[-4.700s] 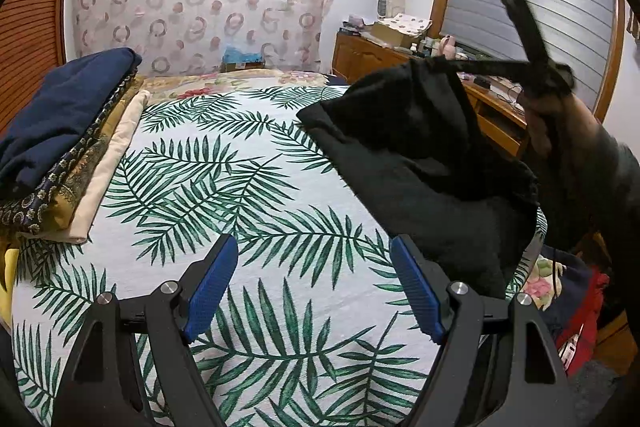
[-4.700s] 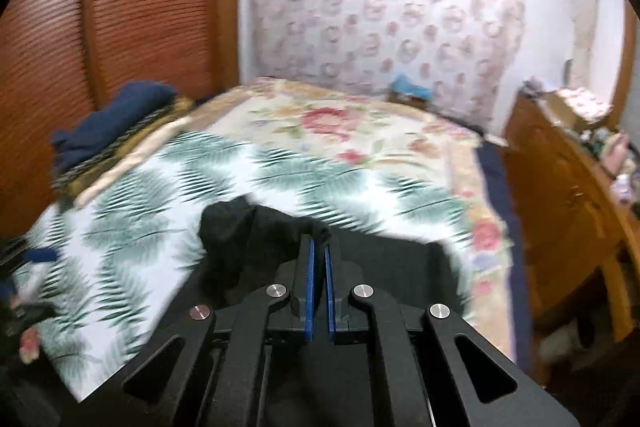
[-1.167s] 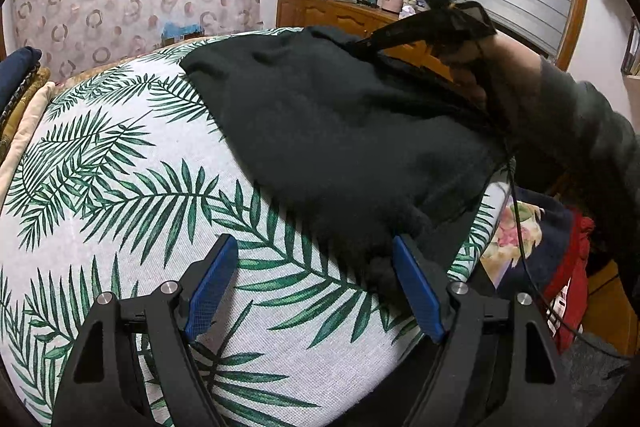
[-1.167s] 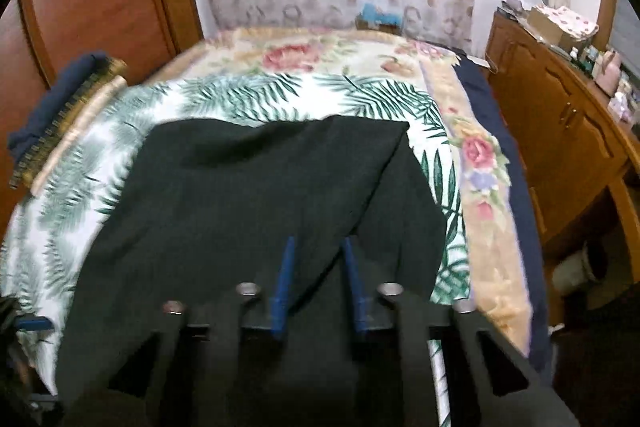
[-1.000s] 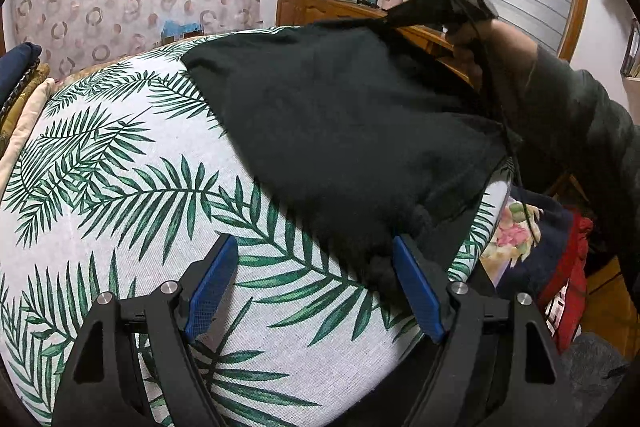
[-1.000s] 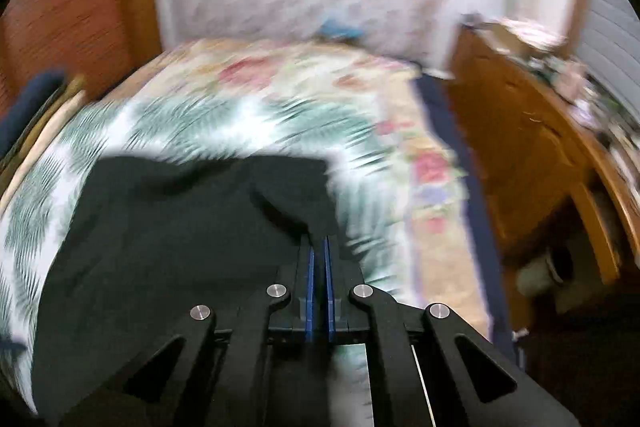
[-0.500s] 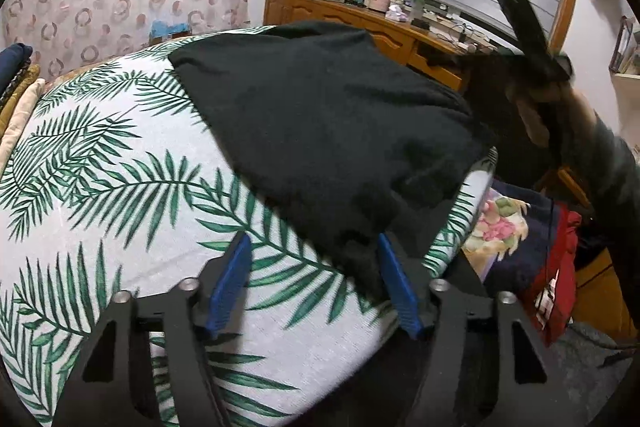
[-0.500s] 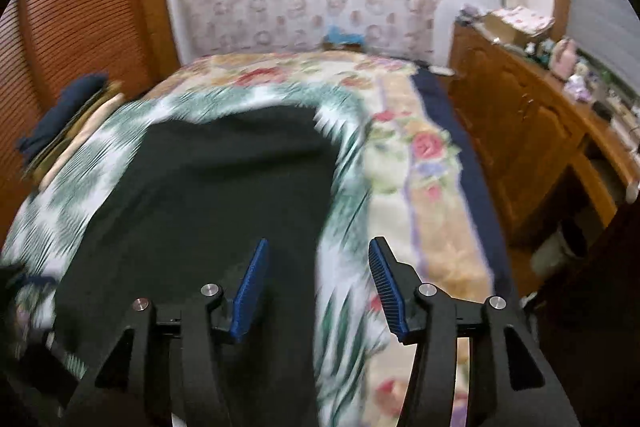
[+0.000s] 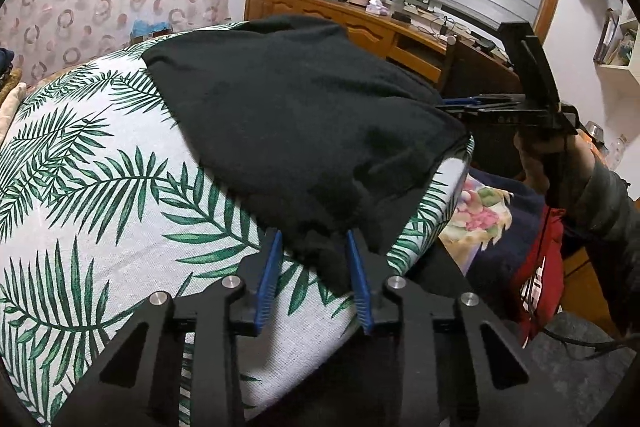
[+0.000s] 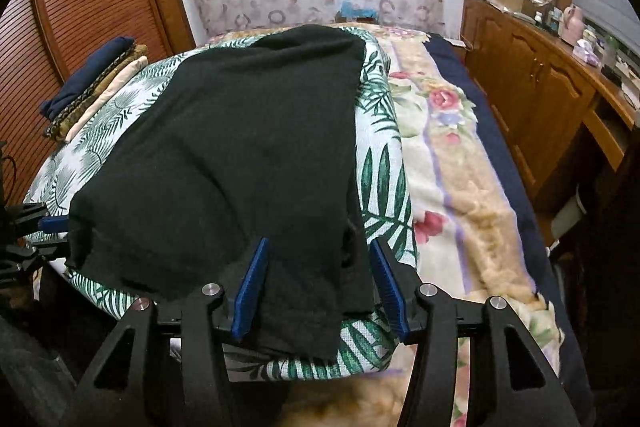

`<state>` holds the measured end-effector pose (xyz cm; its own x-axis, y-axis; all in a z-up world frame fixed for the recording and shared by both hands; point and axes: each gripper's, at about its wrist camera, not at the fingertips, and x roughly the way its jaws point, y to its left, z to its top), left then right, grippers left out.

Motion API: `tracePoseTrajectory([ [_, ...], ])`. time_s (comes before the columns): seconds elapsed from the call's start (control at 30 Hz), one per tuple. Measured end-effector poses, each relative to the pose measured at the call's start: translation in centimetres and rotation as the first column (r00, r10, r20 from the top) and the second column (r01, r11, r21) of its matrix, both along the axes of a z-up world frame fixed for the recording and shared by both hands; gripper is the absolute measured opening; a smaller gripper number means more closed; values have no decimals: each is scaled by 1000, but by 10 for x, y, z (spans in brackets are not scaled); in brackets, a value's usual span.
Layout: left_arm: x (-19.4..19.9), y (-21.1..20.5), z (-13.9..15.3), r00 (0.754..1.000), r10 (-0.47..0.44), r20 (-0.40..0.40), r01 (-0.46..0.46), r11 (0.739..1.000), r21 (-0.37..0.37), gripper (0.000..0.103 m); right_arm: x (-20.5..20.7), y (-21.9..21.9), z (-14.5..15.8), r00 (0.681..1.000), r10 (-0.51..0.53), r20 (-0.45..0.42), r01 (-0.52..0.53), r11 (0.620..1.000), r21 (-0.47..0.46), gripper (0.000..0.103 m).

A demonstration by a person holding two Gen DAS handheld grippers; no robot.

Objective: Fold small clothes

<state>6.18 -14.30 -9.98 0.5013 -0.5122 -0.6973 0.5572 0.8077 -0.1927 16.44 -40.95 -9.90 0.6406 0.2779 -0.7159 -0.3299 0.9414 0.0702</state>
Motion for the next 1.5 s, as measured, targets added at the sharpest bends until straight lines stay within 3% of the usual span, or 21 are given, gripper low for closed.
tracePoseTrajectory([
  [0.07, 0, -1, 0, 1000, 0, -2, 0, 1000, 0, 34, 0, -1, -1, 1000, 1, -6, -1, 1000, 12, 54],
  [0.1, 0, -1, 1, 1000, -2, -1, 2, 1000, 3, 32, -5, -3, 3, 1000, 1, -6, -1, 1000, 20, 49],
  [0.13, -1, -2, 1, 1000, -9, -3, 9, 1000, 1, 21, -7, -3, 2, 1000, 4, -6, -3, 1000, 27, 45],
  [0.17, -2, -3, 2, 1000, -21, -7, 21, 1000, -7, 10, -8, -3, 2, 1000, 17, -10, -17, 999, 37, 32],
  [0.2, 0, -4, 3, 1000, -17, 5, 17, 1000, 1, 7, -11, -2, 2, 999, 35, -15, -34, 998, 44, 18],
  [0.27, -1, -5, 9, 1000, -16, 25, 15, 1000, 5, 6, -13, 2, 4, 997, 78, -18, -77, 996, 51, 12],
  [0.33, -1, -1, 23, 999, -8, 47, 10, 999, -35, 6, -15, 3, 8, 996, 91, -1, -91, 994, 54, 10],
  [0.47, 13, 14, 63, 994, 28, 108, -14, 992, -124, 6, -17, -11, 40, 990, 99, 97, -113, 981, 157, 8],
  [0.63, 59, 30, 92, 984, 88, 153, -63, 986, -157, 6, 18, -12, 89, 971, 97, 216, -144, 966, 216, 7],
  [0.9, 143, 41, 105, 968, 182, 170, -156, 976, -153, 6, 89, 2, 107, 965, 80, 249, -131, 972, 196, 6],
  [1.03, 179, 42, 100, 964, 210, 161, -188, 972, -142, 6, 126, 22, 102, 967, 77, 243, -120, 978, 168, 6],
  [1.23, 218, 43, 84, 954, 258, 152, -248, 965, -81, 6, 178, 41, 81, 989, 36, 146, -56, 988, 141, 6],
  [1.3, 223, 47, 78, 957, 261, 130, -254, 965, -68, 18, 187, 49, 77, 992, 30, 124, -45, 992, 120, 8],
  [1.37, 223, 51, 75, 958, 259, 125, -253, 965, -64, 37, 194, 52, 77, 994, 5, 113, -17, 994, 103, 15],
  [1.47, 217, 53, 71, 963, 241, 118, -232, 969, -78, 44, 199, 47, 89, 988, -60, 139, 48, 995, 93, 51],
  [1.5, 216, 53, 69, 967, 232, 107, -224, 972, -76, 44, 192, 45, 100, 984, -79, 162, 66, 994, 88, 57],
])
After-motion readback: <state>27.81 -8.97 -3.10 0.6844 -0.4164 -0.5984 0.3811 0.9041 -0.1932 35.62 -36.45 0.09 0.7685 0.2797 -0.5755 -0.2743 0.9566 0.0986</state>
